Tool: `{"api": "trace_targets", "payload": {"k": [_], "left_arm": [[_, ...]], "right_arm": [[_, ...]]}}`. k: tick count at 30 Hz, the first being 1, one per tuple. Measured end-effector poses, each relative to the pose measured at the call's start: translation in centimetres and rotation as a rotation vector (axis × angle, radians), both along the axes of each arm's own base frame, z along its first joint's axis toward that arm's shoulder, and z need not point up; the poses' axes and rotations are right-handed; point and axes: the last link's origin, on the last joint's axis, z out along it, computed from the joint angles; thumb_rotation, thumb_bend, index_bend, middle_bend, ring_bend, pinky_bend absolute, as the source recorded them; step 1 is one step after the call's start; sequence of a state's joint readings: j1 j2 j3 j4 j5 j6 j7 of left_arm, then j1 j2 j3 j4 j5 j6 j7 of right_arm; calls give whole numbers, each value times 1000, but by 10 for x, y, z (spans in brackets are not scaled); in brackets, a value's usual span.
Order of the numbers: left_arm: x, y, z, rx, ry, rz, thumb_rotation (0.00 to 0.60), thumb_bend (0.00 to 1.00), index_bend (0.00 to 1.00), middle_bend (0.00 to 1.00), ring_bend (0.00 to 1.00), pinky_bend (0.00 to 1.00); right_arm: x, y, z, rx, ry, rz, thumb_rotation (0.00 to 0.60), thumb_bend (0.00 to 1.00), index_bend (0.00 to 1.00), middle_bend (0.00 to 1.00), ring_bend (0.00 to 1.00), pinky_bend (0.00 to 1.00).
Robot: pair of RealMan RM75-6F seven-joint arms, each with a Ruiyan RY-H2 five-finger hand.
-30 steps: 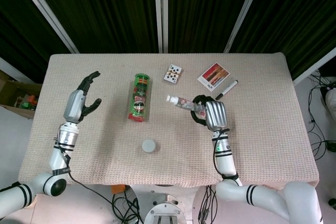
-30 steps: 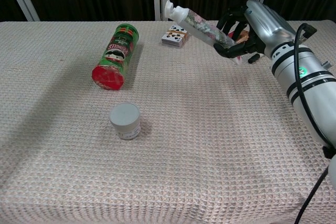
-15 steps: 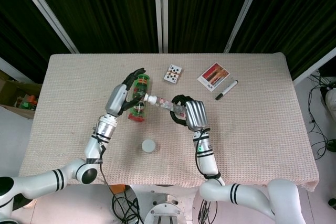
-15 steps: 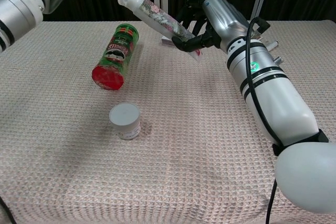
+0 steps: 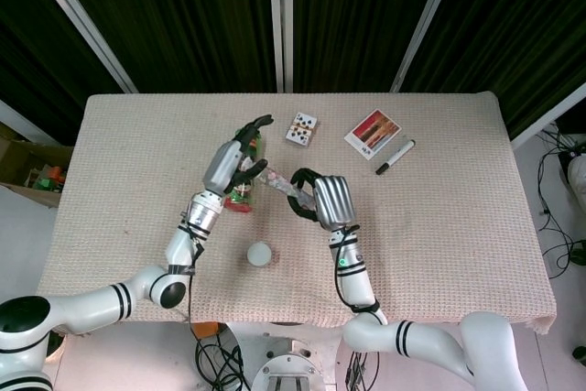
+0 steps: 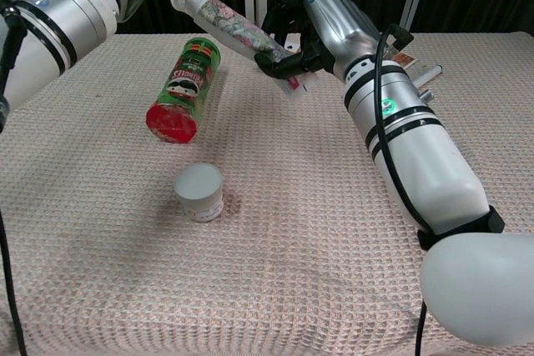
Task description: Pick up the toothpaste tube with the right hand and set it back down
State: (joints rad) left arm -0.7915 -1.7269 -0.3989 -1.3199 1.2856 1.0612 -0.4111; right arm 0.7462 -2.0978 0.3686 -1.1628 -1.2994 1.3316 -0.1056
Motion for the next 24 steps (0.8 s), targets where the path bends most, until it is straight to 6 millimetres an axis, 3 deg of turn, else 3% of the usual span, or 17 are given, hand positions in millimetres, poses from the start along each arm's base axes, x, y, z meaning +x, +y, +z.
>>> {"api": "trace_targets", "payload": {"k": [17,24], "left_arm": [[10,6,0,-119,-126,3,0,0,70,111,79,166],[14,3,0,-136,-102,-35,0,0,70,111,79,166]], "right_arm": [[6,0,-2,-37,-58,82,600,535,1000,867,791,910],[6,-2,-2,-28,-60,81,600,536,1000,867,792,910]]}}
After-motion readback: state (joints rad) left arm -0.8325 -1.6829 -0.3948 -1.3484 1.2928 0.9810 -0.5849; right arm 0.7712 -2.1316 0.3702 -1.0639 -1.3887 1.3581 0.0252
